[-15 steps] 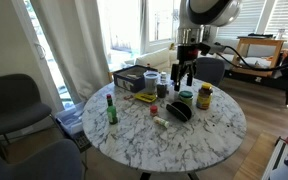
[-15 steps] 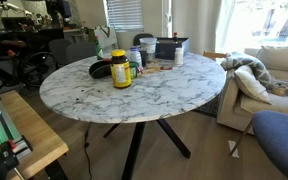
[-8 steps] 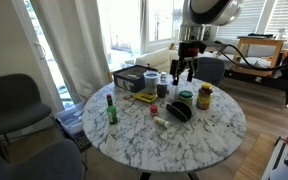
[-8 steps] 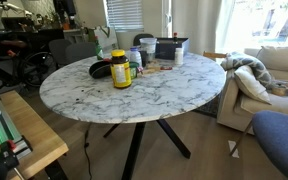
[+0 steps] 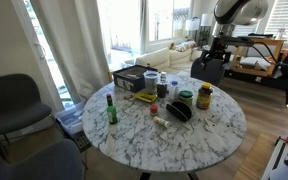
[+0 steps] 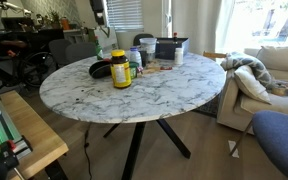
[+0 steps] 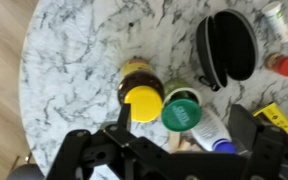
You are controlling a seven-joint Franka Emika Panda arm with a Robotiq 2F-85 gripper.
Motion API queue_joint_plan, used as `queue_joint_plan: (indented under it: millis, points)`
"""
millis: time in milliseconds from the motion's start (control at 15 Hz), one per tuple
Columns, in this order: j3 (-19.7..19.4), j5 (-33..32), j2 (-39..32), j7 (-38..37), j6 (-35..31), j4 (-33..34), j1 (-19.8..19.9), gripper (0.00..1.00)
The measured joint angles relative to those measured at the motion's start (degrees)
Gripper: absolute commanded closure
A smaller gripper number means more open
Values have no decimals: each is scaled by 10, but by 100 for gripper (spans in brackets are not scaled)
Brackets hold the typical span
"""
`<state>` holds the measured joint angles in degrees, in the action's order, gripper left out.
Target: Move one block closer to the green bottle
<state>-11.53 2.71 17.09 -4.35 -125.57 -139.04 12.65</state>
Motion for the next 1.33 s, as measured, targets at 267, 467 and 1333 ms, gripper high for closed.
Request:
queue_joint_plan:
  millis: [267, 467, 1333]
  points:
    - [-22, 1, -31, 9, -6, 19, 21, 0]
    - [-13, 1, -26, 4, -6, 19, 16, 0]
    - [-32, -54, -209, -75, -78, 129, 51, 0]
